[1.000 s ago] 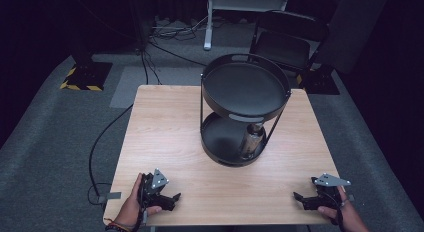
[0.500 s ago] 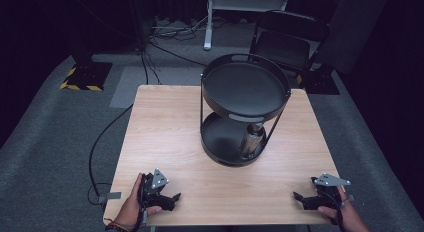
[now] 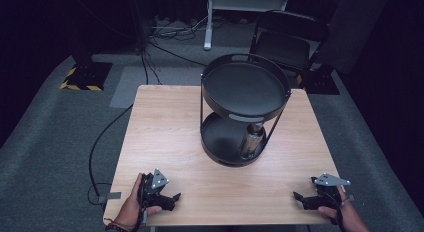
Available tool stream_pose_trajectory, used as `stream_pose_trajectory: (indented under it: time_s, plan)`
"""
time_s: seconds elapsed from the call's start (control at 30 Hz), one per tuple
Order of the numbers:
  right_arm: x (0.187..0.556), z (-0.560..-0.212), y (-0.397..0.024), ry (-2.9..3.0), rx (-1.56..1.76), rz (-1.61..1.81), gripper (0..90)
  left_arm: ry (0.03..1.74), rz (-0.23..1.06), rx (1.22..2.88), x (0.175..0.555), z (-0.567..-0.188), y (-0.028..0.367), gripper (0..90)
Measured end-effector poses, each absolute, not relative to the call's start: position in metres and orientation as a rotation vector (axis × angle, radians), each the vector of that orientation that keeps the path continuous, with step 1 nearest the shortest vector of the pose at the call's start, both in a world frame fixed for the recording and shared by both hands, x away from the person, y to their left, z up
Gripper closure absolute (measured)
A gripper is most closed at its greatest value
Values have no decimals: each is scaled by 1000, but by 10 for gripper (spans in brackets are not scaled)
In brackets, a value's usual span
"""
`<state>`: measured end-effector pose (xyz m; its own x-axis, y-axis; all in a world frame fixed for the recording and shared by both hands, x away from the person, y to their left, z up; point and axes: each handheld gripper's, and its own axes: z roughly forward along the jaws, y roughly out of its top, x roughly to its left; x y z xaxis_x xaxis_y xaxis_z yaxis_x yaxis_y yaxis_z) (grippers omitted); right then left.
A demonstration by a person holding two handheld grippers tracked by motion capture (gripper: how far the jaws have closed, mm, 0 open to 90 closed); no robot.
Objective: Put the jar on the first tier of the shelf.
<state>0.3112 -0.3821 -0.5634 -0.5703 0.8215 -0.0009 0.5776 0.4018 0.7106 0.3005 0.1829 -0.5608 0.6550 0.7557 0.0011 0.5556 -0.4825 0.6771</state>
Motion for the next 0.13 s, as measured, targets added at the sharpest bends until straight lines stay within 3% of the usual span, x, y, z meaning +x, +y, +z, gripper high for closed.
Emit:
stream_pose_trajectory:
  time_s: [0.13]
  plan:
    - [311,-563,-382,2313,1209,964,0,1012,396,2216,300,-561,183,4]
